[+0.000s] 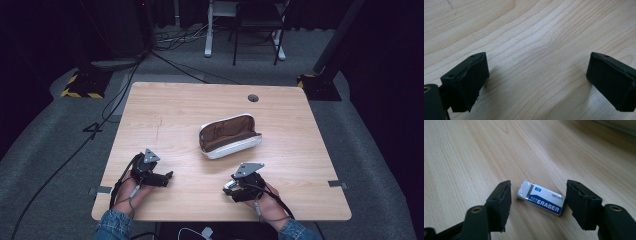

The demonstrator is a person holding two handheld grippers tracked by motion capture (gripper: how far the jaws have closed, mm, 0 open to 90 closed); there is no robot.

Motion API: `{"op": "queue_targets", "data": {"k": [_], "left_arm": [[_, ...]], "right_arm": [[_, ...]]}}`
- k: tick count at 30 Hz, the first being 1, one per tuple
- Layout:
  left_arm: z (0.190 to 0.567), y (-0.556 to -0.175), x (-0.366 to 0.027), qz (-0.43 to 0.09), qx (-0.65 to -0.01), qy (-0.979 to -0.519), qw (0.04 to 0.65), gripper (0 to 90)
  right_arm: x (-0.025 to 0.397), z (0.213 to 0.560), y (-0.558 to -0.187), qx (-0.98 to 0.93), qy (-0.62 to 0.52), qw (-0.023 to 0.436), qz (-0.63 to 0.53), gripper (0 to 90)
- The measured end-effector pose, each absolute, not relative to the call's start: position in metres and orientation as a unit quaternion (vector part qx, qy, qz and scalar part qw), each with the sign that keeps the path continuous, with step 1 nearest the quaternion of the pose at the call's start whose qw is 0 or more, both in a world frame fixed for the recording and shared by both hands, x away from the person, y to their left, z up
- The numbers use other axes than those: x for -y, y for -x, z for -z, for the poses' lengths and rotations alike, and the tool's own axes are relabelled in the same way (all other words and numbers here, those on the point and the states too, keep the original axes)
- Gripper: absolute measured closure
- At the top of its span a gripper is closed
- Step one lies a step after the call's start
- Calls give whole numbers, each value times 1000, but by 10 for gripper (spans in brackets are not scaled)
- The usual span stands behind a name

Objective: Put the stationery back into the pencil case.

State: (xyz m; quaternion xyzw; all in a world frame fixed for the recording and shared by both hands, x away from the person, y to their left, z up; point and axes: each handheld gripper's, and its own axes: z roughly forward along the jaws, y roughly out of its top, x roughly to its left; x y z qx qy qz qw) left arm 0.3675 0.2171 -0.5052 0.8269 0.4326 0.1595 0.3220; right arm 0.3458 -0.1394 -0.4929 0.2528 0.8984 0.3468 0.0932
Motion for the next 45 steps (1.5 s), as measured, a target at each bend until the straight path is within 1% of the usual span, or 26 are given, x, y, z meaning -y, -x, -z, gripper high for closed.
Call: {"op": "queue_targets", "data": {"k": [3,6,21,31,45], "left_arm": [[505,-367,-217,-160,-433,-827,322,48],[505,-367,-217,-160,-433,-827,322,48],[505,-367,-217,-160,-433,-827,322,48],[505,-367,-217,-160,-433,-827,322,48],[505,-367,-217,-160,-433,-827,322,48]], "right_arm": [[138,493,-345,-899,-251,100,-343,406],[139,493,-345,-898,-254,101,-345,449],[141,489,-343,-895,-249,109,-353,466],[152,469,-344,-879,-257,97,-390,467],[168,439,-347,-854,-263,99,-437,467]]}}
